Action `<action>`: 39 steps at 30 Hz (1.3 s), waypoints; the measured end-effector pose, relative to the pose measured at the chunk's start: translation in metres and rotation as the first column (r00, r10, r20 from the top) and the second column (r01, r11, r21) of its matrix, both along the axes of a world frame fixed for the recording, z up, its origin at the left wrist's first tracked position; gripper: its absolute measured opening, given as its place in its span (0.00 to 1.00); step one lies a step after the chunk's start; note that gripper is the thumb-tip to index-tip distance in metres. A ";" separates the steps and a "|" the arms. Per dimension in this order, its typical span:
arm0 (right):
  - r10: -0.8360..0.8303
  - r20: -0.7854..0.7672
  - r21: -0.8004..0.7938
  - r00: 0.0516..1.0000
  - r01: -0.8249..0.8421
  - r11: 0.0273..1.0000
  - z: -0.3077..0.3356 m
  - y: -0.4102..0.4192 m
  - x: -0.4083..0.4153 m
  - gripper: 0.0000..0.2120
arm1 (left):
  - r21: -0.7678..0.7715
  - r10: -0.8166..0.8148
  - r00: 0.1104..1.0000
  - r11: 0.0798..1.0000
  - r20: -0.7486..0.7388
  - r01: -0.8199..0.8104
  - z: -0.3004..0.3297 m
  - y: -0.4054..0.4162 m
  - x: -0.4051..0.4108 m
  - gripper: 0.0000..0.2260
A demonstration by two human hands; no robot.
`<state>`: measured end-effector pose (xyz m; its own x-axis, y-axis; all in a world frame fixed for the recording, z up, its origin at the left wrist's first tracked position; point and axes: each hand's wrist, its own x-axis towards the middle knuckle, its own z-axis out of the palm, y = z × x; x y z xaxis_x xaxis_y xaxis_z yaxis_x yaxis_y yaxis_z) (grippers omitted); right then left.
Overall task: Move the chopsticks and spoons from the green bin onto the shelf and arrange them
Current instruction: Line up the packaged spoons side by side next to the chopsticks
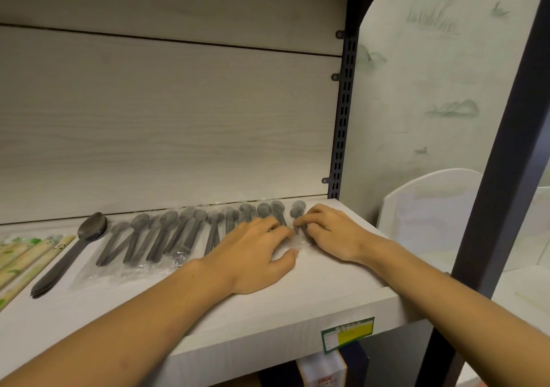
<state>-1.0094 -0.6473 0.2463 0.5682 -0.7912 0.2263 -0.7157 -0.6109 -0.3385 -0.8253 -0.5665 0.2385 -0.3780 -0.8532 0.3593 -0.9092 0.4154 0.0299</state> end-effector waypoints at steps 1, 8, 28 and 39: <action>-0.003 0.007 -0.003 1.000 0.003 1.000 0.000 0.001 0.000 0.18 | 0.011 -0.002 1.000 1.000 0.003 0.002 0.000 0.000 0.000 0.20; 0.009 0.096 -0.060 0.995 -0.003 0.998 0.003 0.003 0.002 0.19 | 0.015 -0.018 1.000 1.000 -0.012 0.018 0.000 0.000 -0.001 0.19; -0.062 0.055 -0.051 0.997 0.065 0.997 -0.002 -0.006 0.000 0.15 | -0.010 -0.002 0.999 1.000 -0.053 0.002 0.001 0.000 -0.003 0.14; 0.029 -0.088 0.052 0.996 -0.024 0.998 -0.003 -0.006 0.003 0.21 | -0.010 0.021 0.997 1.000 -0.078 -0.022 -0.001 0.001 -0.003 0.14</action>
<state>-1.0062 -0.6536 0.2433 0.6051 -0.7848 0.1343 -0.7282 -0.6137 -0.3053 -0.8280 -0.5654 0.2379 -0.3299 -0.8571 0.3958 -0.9131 0.3961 0.0968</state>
